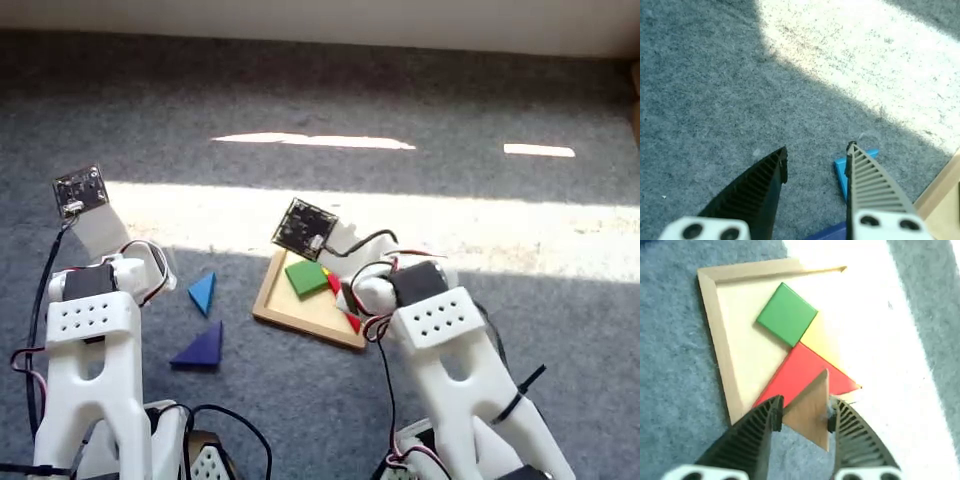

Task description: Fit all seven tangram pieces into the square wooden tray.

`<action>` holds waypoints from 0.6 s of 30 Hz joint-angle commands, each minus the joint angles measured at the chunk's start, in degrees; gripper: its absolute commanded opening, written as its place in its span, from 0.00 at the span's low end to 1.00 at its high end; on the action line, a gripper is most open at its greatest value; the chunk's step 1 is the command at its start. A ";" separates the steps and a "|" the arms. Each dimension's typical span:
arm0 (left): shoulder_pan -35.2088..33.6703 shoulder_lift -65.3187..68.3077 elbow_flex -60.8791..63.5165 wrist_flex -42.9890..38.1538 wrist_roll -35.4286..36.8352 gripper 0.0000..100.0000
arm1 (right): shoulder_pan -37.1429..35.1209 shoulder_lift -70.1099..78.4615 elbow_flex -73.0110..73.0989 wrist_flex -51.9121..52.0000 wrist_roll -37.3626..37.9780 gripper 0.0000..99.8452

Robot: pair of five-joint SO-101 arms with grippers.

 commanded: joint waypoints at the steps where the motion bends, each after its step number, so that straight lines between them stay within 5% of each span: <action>1: -0.92 -1.10 -0.31 -0.70 0.44 0.20 | -2.15 4.35 -3.12 -6.29 6.59 0.07; 12: -0.92 -1.19 -0.31 -0.70 0.44 0.20 | -3.65 16.75 -3.21 -21.14 27.34 0.07; 18: -0.92 -1.19 -0.40 -0.70 0.44 0.20 | -6.99 20.00 -3.21 -26.51 31.03 0.07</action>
